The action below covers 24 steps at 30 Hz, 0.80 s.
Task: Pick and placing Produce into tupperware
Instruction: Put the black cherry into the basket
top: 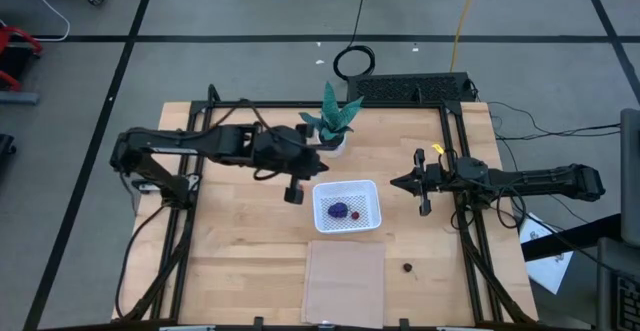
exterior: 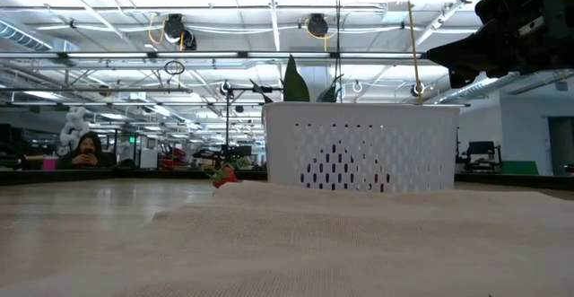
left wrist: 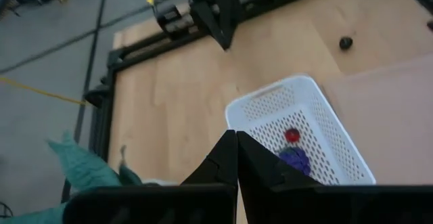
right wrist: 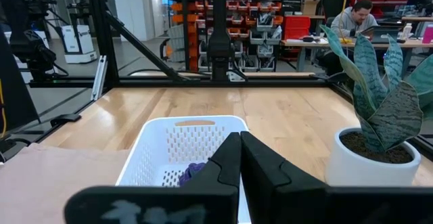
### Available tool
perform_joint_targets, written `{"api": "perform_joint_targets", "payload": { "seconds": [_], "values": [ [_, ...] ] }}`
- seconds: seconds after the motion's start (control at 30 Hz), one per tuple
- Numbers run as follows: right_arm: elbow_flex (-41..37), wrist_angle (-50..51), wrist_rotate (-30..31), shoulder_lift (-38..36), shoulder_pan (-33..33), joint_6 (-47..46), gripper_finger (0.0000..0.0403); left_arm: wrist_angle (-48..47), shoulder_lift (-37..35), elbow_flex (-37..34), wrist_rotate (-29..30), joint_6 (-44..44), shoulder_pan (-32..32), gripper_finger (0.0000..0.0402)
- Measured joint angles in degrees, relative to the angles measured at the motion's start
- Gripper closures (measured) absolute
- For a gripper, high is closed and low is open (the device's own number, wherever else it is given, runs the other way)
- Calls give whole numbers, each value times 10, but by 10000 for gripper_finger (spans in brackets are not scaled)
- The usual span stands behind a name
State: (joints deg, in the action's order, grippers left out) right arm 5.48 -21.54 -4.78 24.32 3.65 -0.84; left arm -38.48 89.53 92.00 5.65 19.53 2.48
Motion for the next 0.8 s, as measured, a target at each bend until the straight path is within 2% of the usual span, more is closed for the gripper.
{"api": "perform_joint_targets", "payload": {
  "seconds": [0.3,0.43,0.6,0.7,0.8],
  "values": [
    [0,0,0,0,0,0,403,95,-92,-119,-4,-24,-22,402],
    [0,0,0,0,0,0,403,166,-152,-195,-47,-49,-38,402],
    [0,-5,0,0,0,0,403,307,-222,-315,-100,-78,-45,402],
    [0,-5,0,0,0,0,403,366,-262,-388,-98,-83,-44,402],
    [0,-5,0,0,0,-2,403,401,-317,-449,-62,-86,-42,402]
  ]
}}
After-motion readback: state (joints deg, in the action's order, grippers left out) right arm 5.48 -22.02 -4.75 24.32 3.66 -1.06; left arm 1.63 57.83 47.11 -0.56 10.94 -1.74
